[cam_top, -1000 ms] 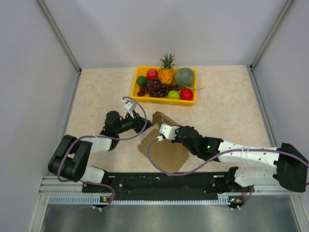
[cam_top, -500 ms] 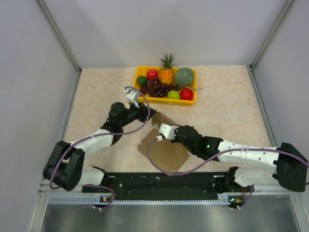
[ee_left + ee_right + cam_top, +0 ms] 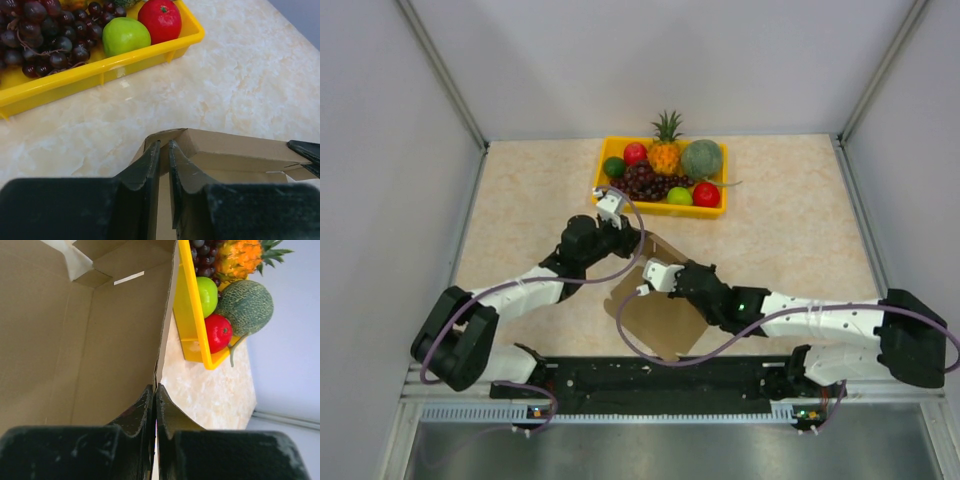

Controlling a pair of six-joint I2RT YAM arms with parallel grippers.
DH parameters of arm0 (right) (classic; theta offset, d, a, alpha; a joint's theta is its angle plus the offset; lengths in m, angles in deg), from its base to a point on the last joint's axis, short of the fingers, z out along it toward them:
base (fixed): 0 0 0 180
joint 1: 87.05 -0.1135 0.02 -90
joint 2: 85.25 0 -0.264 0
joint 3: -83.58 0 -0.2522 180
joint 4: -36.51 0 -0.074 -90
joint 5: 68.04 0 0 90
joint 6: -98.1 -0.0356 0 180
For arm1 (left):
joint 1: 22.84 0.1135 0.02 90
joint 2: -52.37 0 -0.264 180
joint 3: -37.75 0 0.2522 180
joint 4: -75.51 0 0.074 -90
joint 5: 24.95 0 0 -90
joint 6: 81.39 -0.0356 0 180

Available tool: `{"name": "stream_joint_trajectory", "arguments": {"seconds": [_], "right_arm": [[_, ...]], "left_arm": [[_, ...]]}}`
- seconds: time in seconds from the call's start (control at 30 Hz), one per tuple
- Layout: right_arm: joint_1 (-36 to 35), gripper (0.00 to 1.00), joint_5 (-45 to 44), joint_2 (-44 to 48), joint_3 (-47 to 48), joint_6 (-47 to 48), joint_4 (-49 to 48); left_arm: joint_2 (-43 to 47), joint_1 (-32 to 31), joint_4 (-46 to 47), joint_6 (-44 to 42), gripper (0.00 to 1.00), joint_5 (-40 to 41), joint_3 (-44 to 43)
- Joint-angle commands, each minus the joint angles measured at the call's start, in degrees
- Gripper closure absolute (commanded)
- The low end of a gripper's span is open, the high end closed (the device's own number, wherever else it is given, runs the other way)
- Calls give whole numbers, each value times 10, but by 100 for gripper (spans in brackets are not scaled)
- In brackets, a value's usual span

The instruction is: Fold the paper box

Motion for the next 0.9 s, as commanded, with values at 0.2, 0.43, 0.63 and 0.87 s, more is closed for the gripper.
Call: {"name": "stream_joint_trajectory", "arguments": {"seconds": [0.2,0.43,0.63,0.87], "right_arm": [[-88,100,-180,-90,-57,70,-121],[-105,100,-239,-116,-107,146,-219],[-109,100,-236,-156,-114,165,-248],[-110,100,-201,-118,-126,150,-245]], "left_arm": [[-1,-3,59,20,88,-16,43],[68,19,24,46,76,3,63],[110,97,23,108,65,-77,68],[-29,112,-50,68,76,-89,-49]]}}
